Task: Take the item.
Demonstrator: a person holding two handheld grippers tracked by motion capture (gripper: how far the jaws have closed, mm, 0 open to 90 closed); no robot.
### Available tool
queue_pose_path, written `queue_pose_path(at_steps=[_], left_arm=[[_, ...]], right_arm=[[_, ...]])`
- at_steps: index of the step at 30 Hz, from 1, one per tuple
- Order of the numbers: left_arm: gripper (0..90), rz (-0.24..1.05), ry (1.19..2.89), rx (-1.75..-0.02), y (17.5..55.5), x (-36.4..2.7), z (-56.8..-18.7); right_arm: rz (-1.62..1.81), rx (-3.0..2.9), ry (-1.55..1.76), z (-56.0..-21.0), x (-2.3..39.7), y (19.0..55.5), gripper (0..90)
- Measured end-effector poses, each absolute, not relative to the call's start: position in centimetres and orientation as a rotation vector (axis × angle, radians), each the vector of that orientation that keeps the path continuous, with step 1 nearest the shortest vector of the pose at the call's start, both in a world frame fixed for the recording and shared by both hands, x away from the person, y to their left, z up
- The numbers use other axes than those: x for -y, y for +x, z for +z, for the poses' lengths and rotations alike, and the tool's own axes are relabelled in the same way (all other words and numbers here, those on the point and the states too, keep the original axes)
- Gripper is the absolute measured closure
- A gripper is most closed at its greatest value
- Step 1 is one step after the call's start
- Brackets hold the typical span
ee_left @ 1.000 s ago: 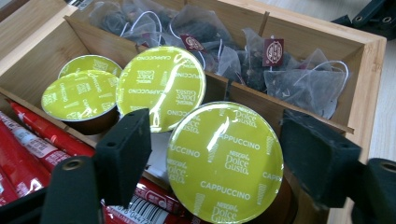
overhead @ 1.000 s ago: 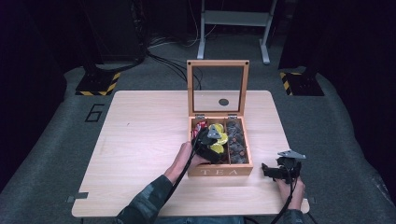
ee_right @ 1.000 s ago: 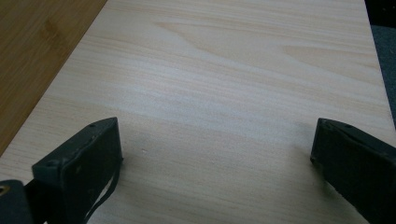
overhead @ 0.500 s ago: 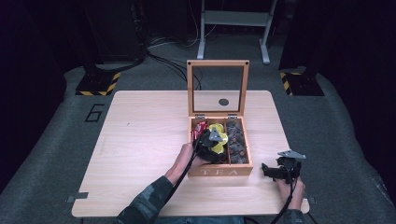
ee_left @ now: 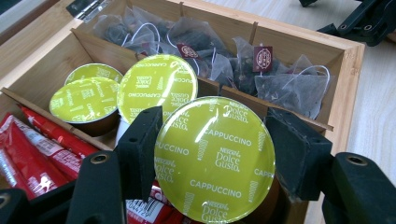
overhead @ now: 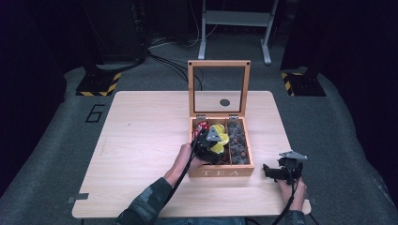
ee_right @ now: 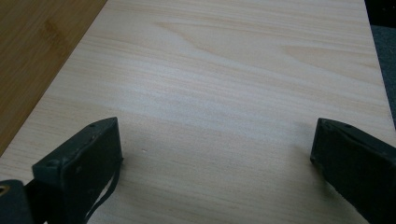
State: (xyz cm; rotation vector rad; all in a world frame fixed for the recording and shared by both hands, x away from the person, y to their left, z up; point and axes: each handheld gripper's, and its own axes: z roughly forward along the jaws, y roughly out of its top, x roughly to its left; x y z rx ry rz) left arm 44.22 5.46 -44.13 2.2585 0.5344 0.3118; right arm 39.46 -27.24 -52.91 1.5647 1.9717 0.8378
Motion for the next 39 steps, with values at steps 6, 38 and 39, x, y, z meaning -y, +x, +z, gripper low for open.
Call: queue_pose_path(at_steps=[6,38,39], left_arm=[[38.3,0.327,2.253,-0.534,44.1,-5.7,-43.9],[38.3,0.386,2.184,-0.602,44.1,-9.4,-42.4],[38.3,0.399,2.180,-0.604,44.1,-9.6,-42.4]], right_arm=[[0.838,-1.971,1.565,-52.9,27.2,39.5,1.3],[0.841,-1.966,1.569,-52.9,27.2,39.4,1.4],[0.842,-1.964,1.571,-52.9,27.2,39.4,1.4]])
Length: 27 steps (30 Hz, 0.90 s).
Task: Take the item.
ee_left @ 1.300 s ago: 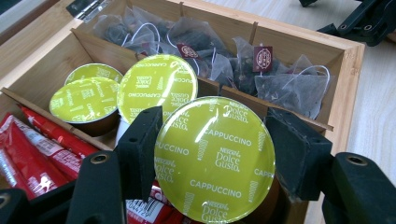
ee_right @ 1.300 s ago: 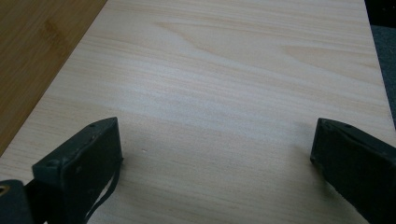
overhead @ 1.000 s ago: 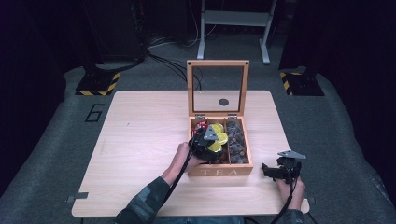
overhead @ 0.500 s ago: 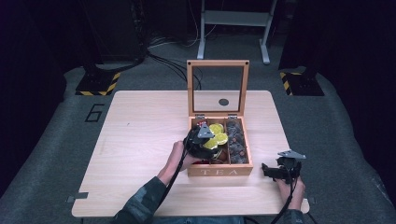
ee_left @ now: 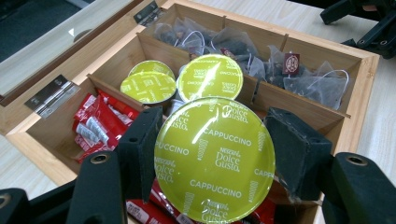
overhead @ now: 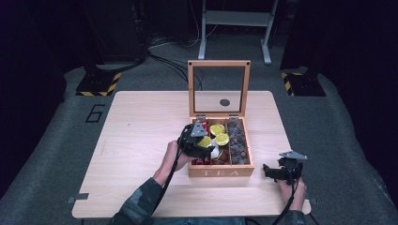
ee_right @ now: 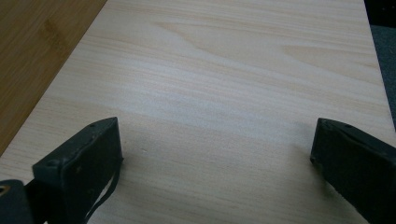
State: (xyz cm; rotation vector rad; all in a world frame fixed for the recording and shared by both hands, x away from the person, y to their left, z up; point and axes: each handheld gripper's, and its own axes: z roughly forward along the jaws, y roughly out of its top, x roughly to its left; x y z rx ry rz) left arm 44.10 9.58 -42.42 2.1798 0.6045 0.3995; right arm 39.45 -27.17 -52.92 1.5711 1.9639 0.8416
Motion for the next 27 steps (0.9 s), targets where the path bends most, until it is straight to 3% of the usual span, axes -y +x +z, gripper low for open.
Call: queue_pose_path(at_steps=[27], left_arm=[[38.3,0.443,2.119,-0.685,44.1,-13.1,-41.9]], right_arm=[[0.841,-1.963,1.571,-52.9,27.2,39.4,1.4]])
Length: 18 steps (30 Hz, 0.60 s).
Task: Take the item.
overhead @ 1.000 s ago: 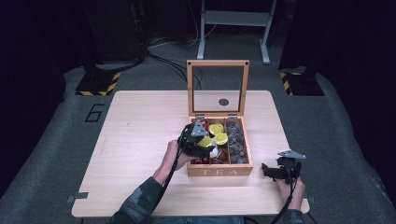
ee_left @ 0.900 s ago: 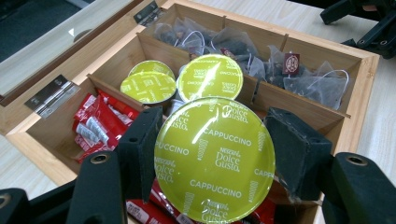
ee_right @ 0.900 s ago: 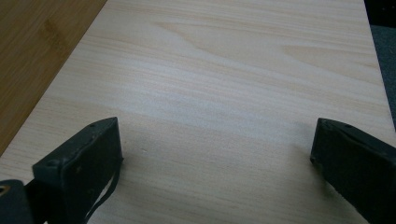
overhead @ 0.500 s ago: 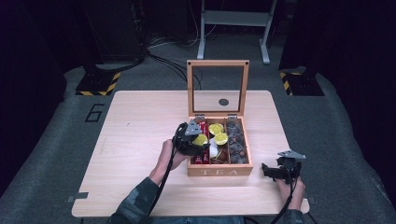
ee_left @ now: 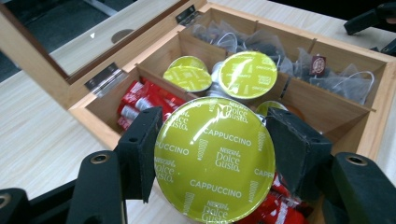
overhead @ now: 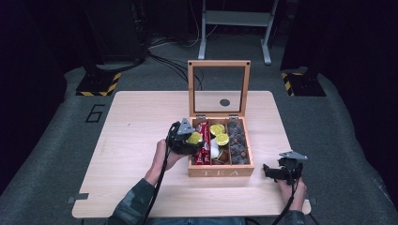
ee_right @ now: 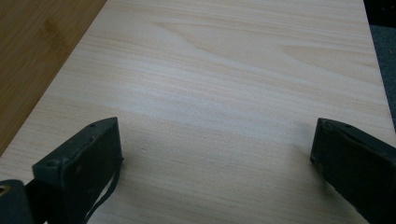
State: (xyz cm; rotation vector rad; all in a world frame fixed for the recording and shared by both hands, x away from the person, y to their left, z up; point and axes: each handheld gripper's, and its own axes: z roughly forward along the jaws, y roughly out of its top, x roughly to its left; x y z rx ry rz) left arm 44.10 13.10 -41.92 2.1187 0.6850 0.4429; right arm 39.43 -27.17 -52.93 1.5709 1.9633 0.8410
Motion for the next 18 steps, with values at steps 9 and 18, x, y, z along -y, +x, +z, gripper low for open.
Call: queue_pose_path(at_steps=[9,18], left_arm=[[38.3,0.472,2.097,-0.730,44.1,-14.9,-42.3],[38.3,0.486,2.060,-0.778,44.2,-16.6,-42.4]], right_arm=[[0.841,-1.961,1.573,-52.9,27.2,39.4,1.4],[0.841,-1.961,1.573,-52.9,27.2,39.4,1.4]])
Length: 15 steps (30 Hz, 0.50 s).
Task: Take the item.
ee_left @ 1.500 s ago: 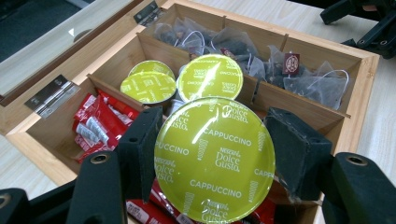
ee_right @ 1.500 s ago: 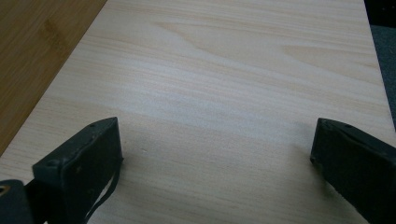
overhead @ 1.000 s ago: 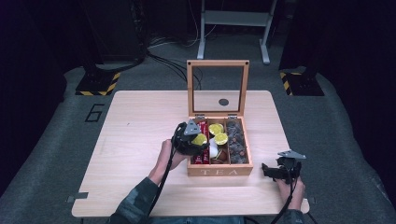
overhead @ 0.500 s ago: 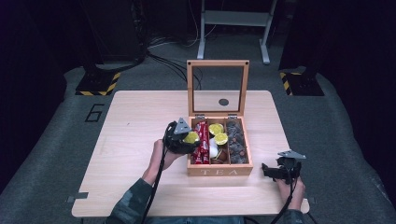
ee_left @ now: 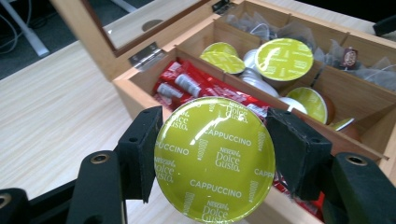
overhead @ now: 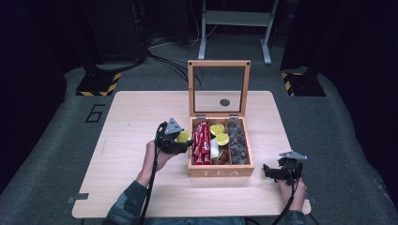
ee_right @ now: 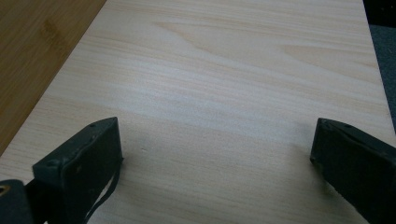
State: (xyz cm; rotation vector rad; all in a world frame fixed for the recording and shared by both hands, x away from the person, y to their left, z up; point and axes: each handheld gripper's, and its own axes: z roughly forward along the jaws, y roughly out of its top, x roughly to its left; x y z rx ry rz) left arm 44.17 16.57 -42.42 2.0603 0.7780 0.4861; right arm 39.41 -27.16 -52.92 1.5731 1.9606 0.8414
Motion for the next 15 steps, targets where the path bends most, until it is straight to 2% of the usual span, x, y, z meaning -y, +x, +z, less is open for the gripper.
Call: queue_pose_path(at_steps=[15], left_arm=[[38.3,0.519,2.035,-0.879,44.7,-19.9,-43.3]], right_arm=[[0.841,-1.960,1.574,-52.9,27.2,39.4,1.4]])
